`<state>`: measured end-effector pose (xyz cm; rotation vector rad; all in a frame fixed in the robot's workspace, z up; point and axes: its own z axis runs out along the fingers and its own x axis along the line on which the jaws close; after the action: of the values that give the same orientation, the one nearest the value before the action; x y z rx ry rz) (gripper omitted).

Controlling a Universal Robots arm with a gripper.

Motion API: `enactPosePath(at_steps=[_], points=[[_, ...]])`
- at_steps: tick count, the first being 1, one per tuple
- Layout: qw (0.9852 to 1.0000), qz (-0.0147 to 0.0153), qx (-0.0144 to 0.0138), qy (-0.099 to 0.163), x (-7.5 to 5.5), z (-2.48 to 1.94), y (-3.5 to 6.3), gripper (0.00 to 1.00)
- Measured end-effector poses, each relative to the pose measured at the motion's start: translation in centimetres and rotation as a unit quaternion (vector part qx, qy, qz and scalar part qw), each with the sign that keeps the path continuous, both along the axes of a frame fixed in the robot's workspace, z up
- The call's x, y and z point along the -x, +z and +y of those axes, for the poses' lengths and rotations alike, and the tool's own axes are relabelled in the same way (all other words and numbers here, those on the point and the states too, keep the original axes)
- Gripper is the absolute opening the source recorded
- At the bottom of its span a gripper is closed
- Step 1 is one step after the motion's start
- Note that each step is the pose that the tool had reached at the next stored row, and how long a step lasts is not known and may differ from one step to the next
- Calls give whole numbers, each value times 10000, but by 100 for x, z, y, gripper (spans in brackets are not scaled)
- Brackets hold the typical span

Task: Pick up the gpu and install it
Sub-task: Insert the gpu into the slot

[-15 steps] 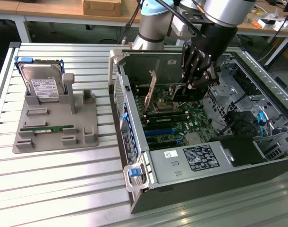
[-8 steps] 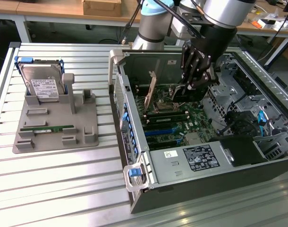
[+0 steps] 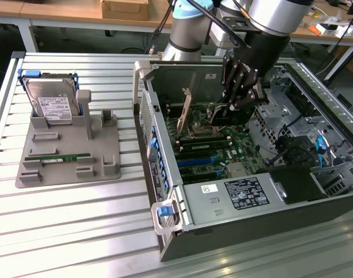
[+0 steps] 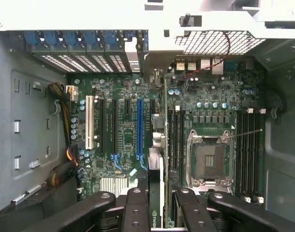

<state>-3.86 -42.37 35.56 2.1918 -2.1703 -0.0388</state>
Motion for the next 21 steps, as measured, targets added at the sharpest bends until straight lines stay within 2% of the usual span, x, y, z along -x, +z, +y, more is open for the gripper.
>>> enactPosePath(at_steps=[21], points=[[10000,0,0,3,0,-1,-53,26]])
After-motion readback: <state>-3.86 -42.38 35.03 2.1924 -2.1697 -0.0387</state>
